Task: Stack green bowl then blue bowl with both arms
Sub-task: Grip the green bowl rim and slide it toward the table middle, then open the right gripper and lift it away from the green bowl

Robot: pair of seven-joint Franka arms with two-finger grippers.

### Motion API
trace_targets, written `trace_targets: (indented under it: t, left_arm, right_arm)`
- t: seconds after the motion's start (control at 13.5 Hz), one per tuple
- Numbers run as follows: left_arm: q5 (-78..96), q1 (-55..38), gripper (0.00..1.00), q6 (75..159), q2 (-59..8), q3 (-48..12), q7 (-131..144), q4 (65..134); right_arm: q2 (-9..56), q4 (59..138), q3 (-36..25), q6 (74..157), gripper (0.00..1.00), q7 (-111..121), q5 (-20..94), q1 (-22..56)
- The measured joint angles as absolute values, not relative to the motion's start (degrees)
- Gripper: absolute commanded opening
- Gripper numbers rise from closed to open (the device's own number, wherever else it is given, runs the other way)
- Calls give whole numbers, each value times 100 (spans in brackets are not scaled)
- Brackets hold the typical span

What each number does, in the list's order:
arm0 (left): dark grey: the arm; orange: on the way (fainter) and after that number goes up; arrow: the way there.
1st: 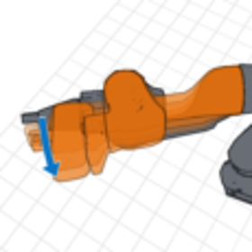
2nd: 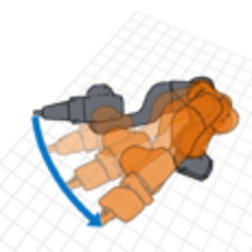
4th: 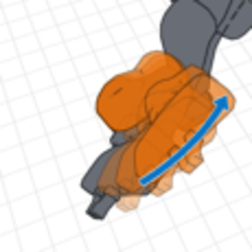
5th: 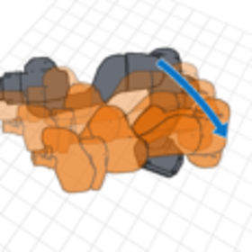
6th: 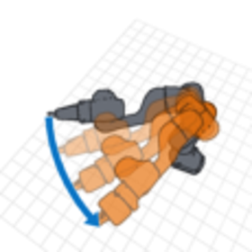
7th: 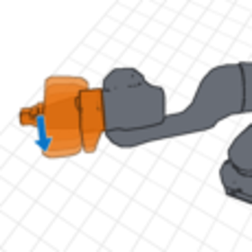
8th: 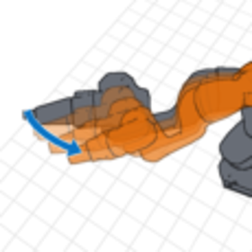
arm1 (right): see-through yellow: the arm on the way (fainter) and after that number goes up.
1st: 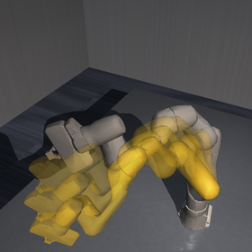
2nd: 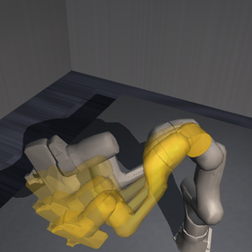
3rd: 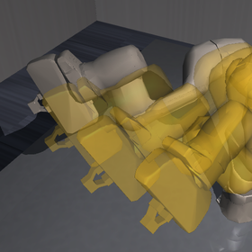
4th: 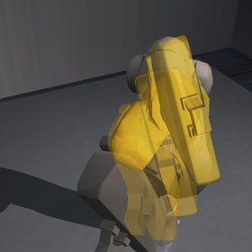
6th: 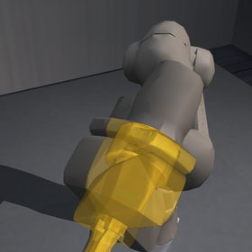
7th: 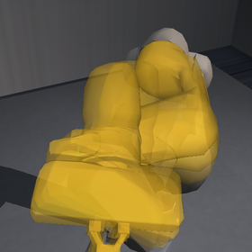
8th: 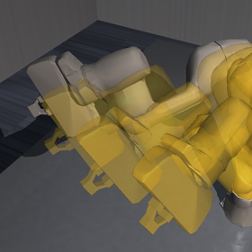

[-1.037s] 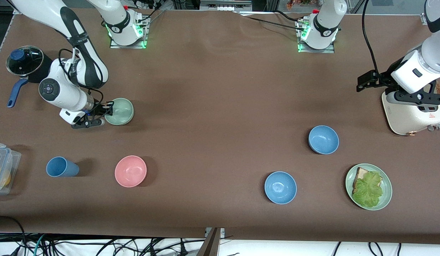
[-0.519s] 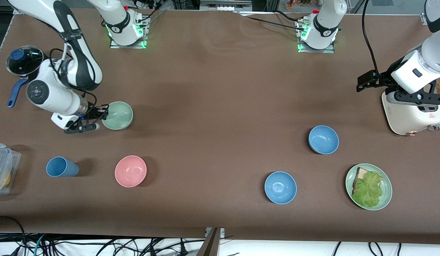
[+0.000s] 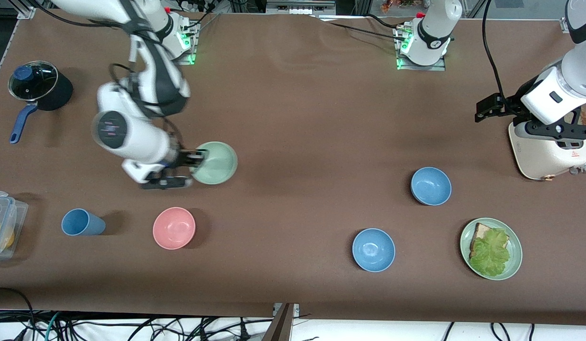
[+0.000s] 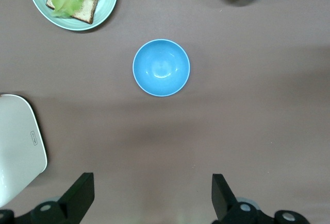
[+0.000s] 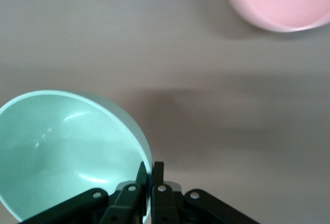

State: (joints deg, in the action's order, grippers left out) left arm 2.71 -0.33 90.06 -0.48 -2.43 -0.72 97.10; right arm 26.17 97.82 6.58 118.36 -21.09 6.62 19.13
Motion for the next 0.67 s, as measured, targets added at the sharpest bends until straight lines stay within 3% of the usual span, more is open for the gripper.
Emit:
trace_targets:
  t: [0.22,0.44,0.52,0.59,0.67]
  left_arm:
    - [271,-32,100,9004,-48,-243,-72,9708]
    - [271,-32,100,9004,-49,-243,-72,9708]
    - [271,-32,100,9004,-49,-243,-72,9708]
    - [271,-32,100,9004,-49,-243,-72,9708]
    - [271,-32,100,9004,-49,-243,-72,9708]
  right_arm:
    - [3567,9080,667,12473,0,-3630,661,3001]
    - [4041,8880,648,13006,0,-4228,660,3501]
    - [4085,8847,645,13045,9,-4301,660,3525]
    - [4089,8827,623,13048,39,-4313,660,3522]
    - [4087,8808,593,13048,63,-4313,660,3515]
